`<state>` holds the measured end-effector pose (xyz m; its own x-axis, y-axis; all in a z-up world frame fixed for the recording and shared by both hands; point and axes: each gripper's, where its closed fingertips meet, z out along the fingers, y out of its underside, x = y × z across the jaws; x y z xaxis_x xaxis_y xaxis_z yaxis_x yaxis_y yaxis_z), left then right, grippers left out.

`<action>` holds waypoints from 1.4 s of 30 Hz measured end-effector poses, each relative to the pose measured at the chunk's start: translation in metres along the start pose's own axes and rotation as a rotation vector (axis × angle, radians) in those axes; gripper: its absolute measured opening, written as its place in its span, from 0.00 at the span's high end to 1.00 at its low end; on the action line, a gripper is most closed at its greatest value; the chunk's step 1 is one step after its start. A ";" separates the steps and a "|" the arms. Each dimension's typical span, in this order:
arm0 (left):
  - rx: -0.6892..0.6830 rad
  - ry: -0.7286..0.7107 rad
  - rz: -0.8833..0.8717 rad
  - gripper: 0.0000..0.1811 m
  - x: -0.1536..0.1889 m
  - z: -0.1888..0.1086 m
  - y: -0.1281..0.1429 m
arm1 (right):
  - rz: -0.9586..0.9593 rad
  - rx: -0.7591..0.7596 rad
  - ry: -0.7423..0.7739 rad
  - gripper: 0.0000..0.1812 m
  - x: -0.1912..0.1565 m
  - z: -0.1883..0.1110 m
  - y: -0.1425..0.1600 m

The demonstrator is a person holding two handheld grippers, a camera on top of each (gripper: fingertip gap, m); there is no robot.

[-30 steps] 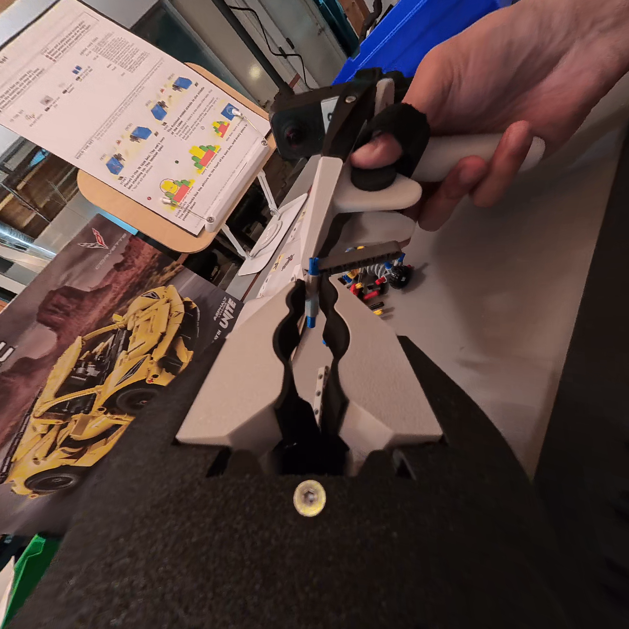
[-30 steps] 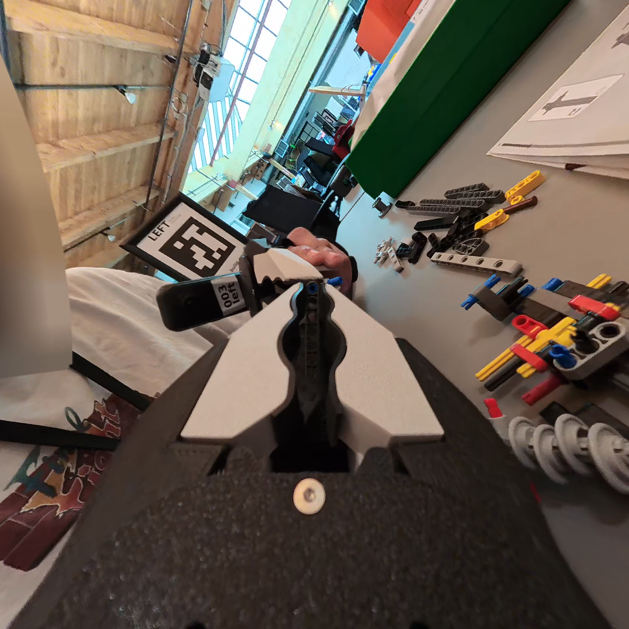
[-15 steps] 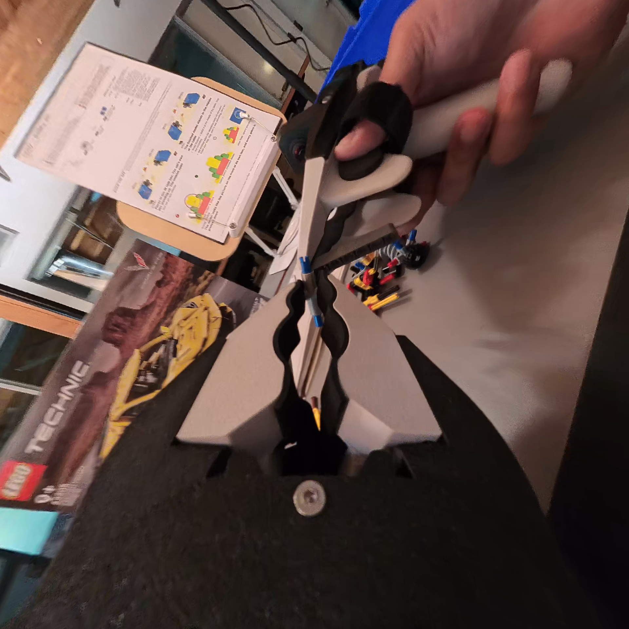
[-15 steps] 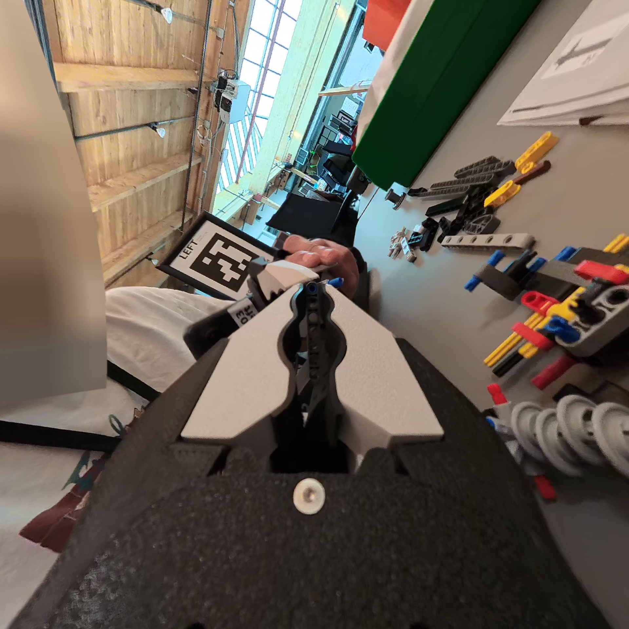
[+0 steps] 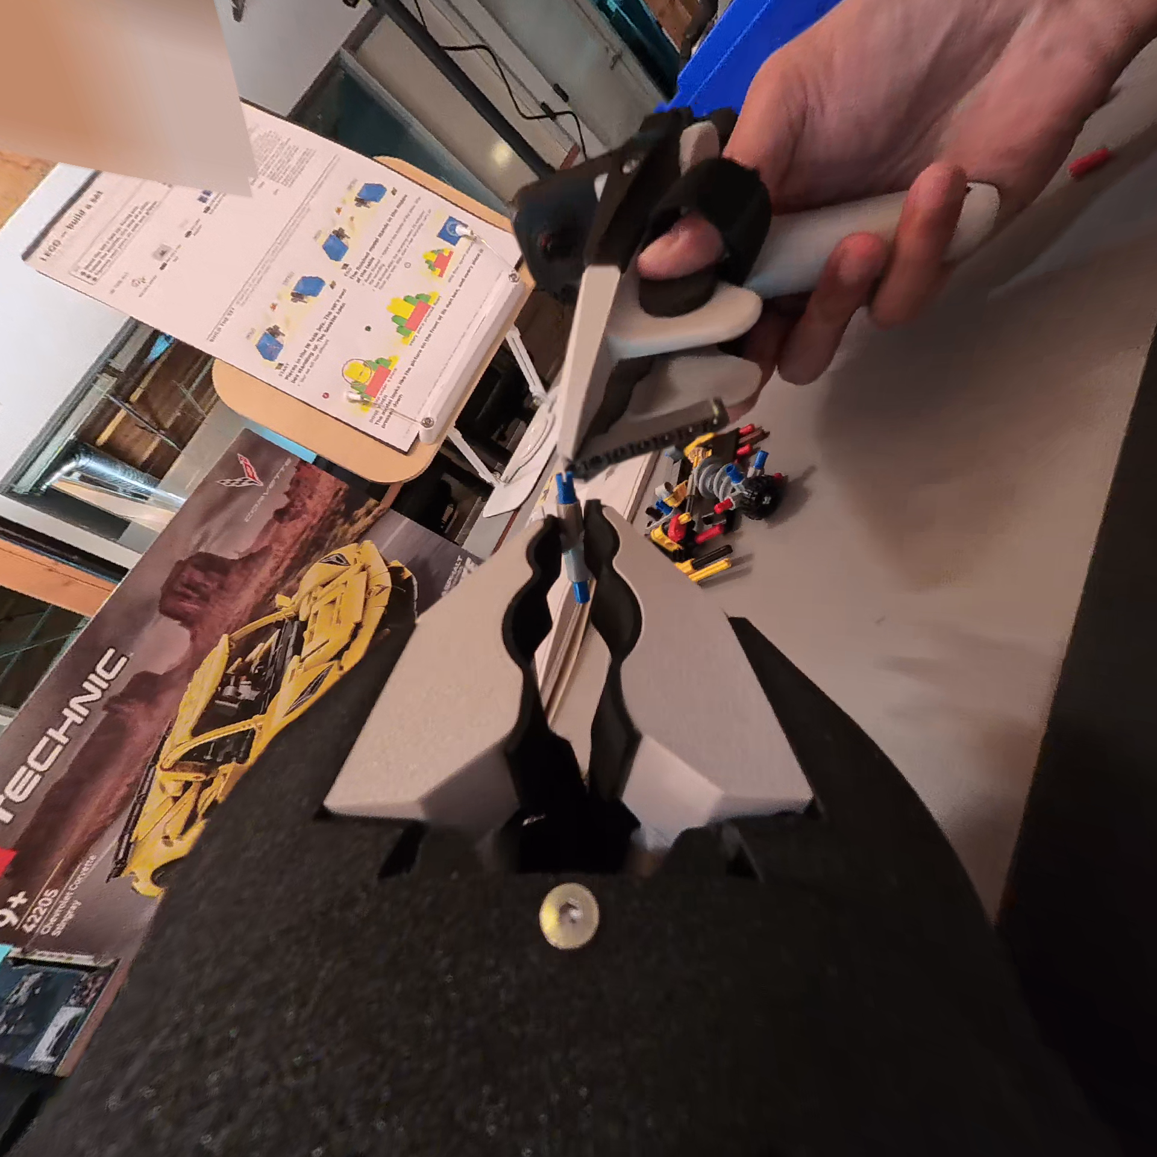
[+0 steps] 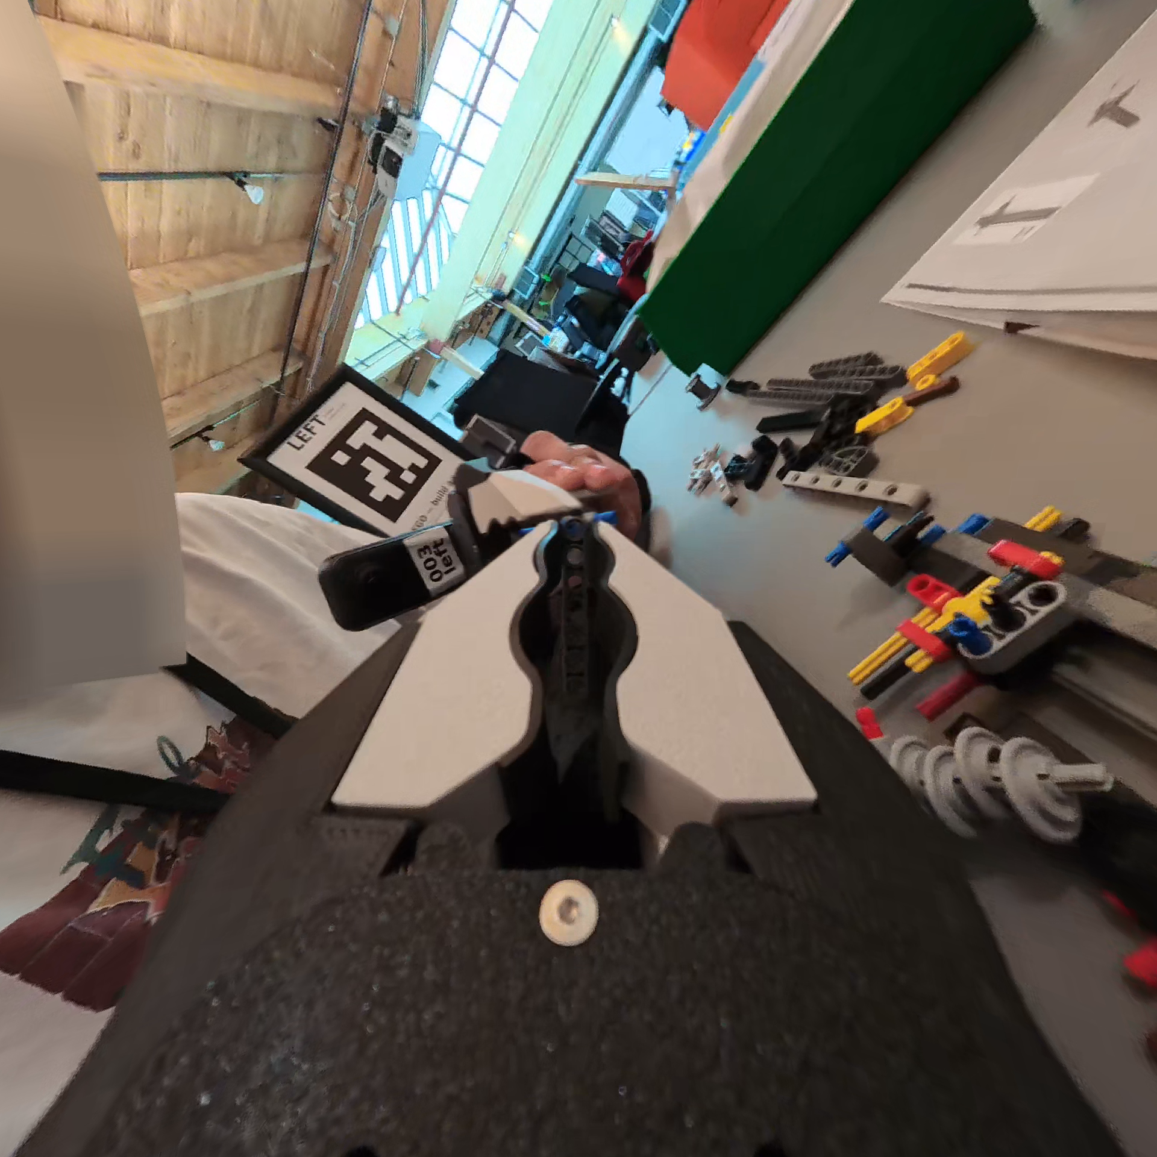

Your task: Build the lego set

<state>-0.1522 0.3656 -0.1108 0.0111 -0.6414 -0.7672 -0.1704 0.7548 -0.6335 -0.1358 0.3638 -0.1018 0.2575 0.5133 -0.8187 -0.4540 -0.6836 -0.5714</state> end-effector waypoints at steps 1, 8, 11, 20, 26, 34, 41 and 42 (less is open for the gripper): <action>0.002 0.006 0.005 0.97 0.002 0.000 -0.001 | 0.000 -0.005 0.002 0.97 0.001 0.001 0.001; 0.005 0.006 0.037 0.97 0.005 0.000 -0.002 | 0.011 -0.029 -0.033 0.97 -0.003 0.009 0.008; 0.001 0.005 0.032 0.97 0.004 0.001 -0.002 | 0.017 -0.030 -0.034 0.97 -0.003 0.009 0.009; -0.018 0.014 0.019 0.97 0.005 0.001 0.001 | 0.033 -0.016 -0.034 0.96 0.000 0.010 0.009; -0.005 0.013 0.021 0.97 0.004 0.001 -0.001 | 0.087 -0.013 -0.076 0.97 -0.003 0.011 0.011; -0.008 0.054 0.048 0.97 0.013 0.002 0.000 | 0.055 -0.091 -0.031 0.97 0.001 0.013 0.022; -0.002 0.040 0.040 0.97 0.010 0.003 -0.003 | 0.001 -0.099 -0.009 0.97 -0.002 0.013 0.019; 0.002 0.041 0.039 0.97 0.010 0.003 -0.003 | 0.001 -0.106 -0.015 0.97 -0.003 0.012 0.019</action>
<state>-0.1487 0.3570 -0.1168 -0.0357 -0.6168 -0.7863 -0.1681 0.7793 -0.6037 -0.1557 0.3556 -0.1099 0.2445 0.5198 -0.8186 -0.3615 -0.7345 -0.5744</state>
